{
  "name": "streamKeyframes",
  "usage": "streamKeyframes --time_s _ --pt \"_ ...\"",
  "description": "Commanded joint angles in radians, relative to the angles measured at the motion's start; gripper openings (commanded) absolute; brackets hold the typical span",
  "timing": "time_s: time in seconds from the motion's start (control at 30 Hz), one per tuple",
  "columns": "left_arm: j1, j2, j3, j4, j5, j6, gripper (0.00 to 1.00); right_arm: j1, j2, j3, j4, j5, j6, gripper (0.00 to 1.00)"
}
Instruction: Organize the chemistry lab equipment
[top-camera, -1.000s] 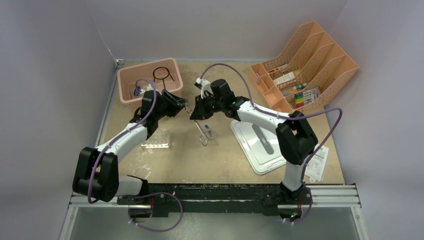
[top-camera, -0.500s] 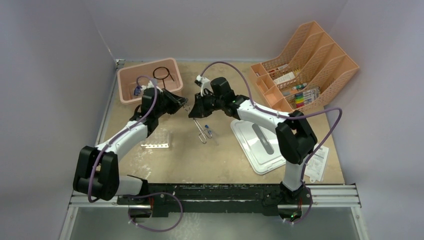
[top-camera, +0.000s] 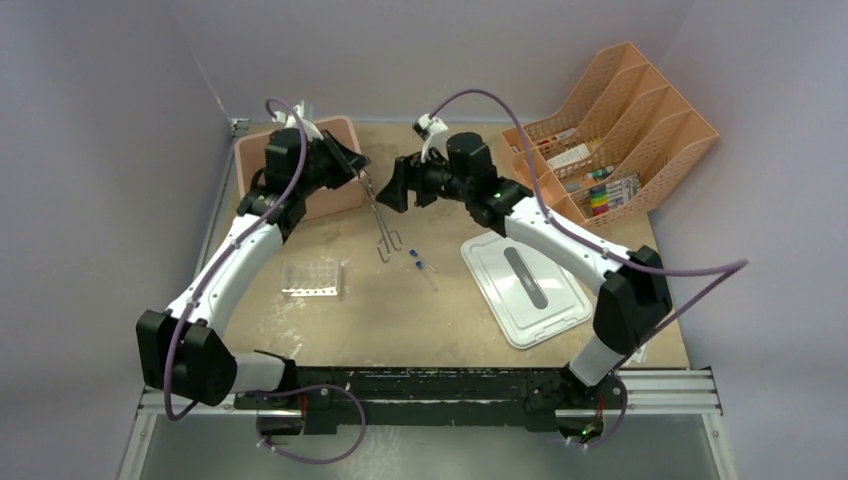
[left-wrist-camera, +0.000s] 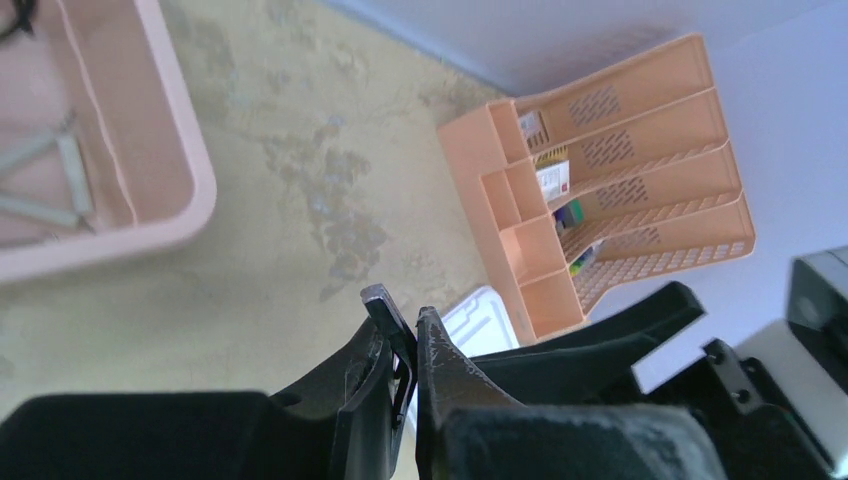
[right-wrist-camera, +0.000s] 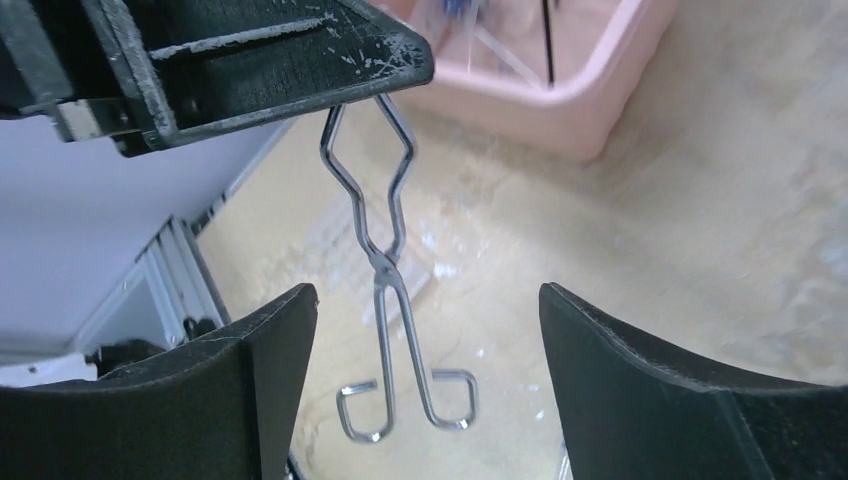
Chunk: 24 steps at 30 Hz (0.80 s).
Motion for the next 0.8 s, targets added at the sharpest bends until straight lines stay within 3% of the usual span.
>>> streamKeyframes --time_s 0.0,0.17,0.33,0.5,0.67,0.77 --pt "0.017 -0.041 0.207 -0.197 -0.106 0.231 0.0 -0.006 -0.101 0.079 0.02 0.112 -0.043 0.83" --pt "0.055 0.001 0.386 -0.361 -0.283 0.426 0.0 -0.007 -0.135 0.067 0.011 0.154 -0.086 0.83" --pt "0.112 0.045 0.515 -0.411 -0.43 0.638 0.0 -0.011 -0.124 0.054 -0.015 0.159 -0.113 0.83" --pt "0.21 0.193 0.678 -0.471 -0.345 0.793 0.0 -0.025 -0.094 0.053 -0.029 0.134 -0.114 0.83" --pt "0.217 0.368 0.832 -0.537 -0.223 0.91 0.0 -0.043 -0.062 0.065 -0.045 0.114 -0.118 0.82" --pt "0.216 0.462 0.909 -0.584 -0.242 1.001 0.0 -0.054 -0.055 0.063 -0.056 0.116 -0.127 0.82"
